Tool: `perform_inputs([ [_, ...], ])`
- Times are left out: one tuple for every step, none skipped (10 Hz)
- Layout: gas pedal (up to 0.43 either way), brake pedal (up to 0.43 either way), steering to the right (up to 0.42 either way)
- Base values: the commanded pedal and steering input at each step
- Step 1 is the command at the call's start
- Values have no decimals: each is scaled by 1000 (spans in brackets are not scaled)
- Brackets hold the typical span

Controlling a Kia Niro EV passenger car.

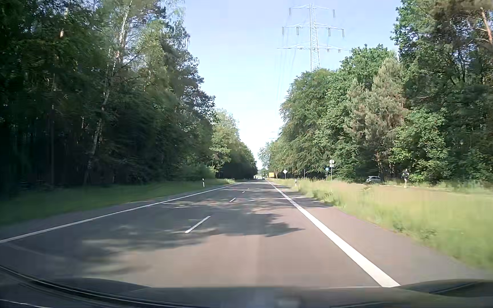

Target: Follow the waypoints while adhering to traffic rules and regulations

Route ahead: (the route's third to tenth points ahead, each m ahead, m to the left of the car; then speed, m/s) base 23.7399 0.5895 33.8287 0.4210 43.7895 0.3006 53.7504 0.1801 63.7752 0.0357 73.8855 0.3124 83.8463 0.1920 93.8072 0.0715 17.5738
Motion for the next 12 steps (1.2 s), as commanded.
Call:
perform_inputs([
  [130,30,2],
  [130,30,2],
  [130,30,2],
  [130,30,2],
  [130,30,2],
  [130,24,1],
  [118,30,1],
  [118,30,1],
  [118,30,1],
  [118,30,1],
  [118,24,1],
  [118,30,1],
])
